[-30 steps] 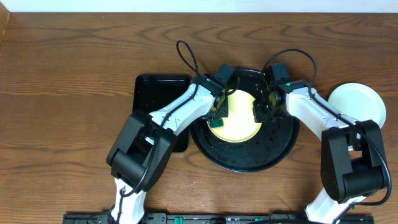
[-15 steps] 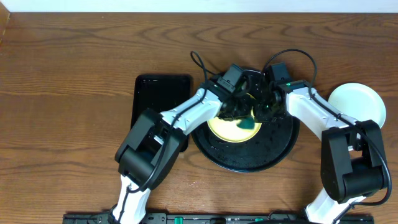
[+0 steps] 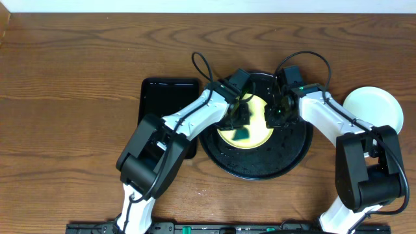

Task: Clean dirty plates on tray and stack at the side
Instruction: 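Scrub the yellow plate with the sponge while right gripper holds rim, then return the sponge to the black rectangular tray with the left gripper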

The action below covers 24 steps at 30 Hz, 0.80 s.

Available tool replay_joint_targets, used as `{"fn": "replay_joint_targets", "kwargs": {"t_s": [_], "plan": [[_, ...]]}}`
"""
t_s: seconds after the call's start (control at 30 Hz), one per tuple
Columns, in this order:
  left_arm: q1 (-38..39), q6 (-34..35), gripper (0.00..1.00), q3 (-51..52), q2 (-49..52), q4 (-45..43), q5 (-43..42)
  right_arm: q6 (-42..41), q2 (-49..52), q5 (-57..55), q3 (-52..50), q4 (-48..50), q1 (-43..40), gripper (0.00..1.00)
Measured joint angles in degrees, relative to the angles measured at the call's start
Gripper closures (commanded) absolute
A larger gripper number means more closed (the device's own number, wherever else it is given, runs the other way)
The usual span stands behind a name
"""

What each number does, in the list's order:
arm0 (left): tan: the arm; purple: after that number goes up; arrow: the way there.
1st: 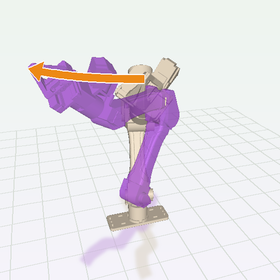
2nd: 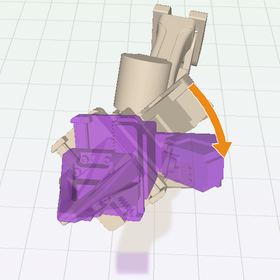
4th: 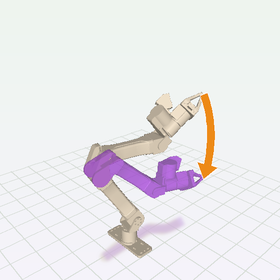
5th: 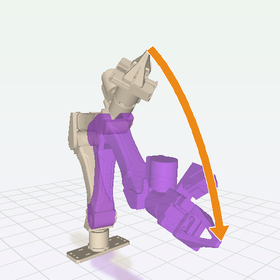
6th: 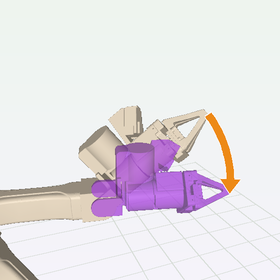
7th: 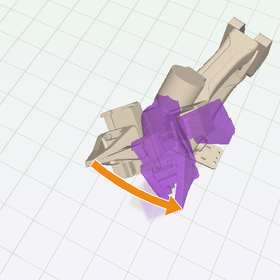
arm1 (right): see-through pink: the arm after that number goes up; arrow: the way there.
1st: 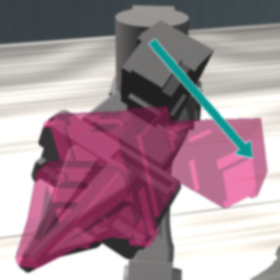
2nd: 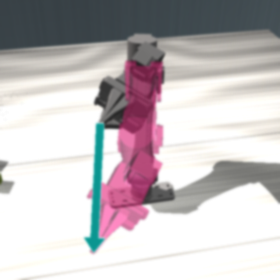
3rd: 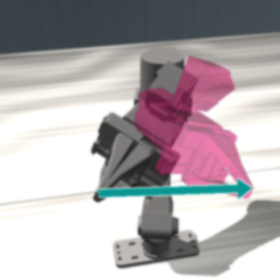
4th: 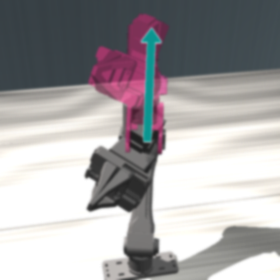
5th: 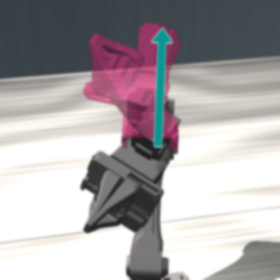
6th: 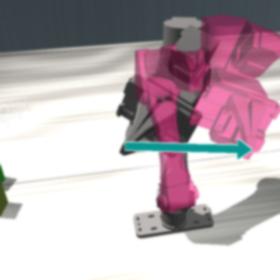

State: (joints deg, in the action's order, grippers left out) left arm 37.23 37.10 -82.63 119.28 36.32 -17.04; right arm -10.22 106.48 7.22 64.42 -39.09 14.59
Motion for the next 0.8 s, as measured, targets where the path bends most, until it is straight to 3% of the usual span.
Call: {"fn": "replay_joint_targets", "kwargs": {"t_s": [0.17,0.37,0.57,0.8], "plan": [[-0.31,-1.53,0.92,-0.9,-0.9,4.52,14.47,0.0,0.0,0.02,0.0,0.0,0.0,0.99],[-0.26,-2.71,0.93,-3.61,-0.46,11.32,22.95,0.0,0.02,1.95,0.0,0.24,0.42,0.99],[-0.81,-2.89,0.92,-9.97,0.04,19.58,27.89,0.0,0.02,2.14,-0.11,0.04,0.7,0.99],[-3.17,-2.86,0.92,-13.18,-1.2,24.06,25.55,0.0,0.02,1.81,-0.11,-0.07,0.63,0.99]]}}
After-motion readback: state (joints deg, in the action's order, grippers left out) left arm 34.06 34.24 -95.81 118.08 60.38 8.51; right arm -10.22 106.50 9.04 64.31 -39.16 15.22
